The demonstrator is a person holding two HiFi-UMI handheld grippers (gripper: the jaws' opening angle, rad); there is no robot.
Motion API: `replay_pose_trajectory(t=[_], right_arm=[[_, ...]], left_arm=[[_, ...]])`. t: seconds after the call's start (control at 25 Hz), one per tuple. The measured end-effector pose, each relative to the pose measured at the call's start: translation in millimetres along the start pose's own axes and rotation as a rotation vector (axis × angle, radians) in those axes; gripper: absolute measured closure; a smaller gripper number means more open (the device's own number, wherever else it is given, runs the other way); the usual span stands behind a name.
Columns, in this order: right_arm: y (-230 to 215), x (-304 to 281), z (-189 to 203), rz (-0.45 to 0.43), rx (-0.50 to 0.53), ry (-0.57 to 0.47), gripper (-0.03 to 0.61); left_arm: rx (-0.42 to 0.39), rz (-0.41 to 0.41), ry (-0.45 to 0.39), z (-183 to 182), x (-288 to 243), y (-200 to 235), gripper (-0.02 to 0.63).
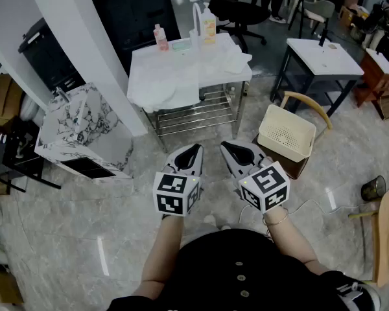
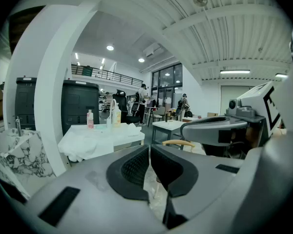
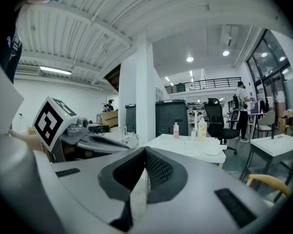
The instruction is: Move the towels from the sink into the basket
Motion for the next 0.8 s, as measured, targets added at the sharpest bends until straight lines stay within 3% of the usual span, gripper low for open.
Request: replay_pose_trajectory(t=[0.52,0.8], right_arm=[[-18,-49,13,-0.003,-0.062,0.040,0.577],[-25,-65,7,-0.003,-0.076,-0.006,0.577]], left_arm=[[0.001,0.019,0.071,6,-40,43,0.592],[0.028,0.057,0.003,-3,-50,57,0.591]])
Point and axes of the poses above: the fingertips, and each gripper's own axes: x backward along the fingers, y to its left, z out of its underside, the point moved 7 cm from there along x, backward along the fingers, and after that the axes turned 1 degree about -x, right-handed, at the moved point
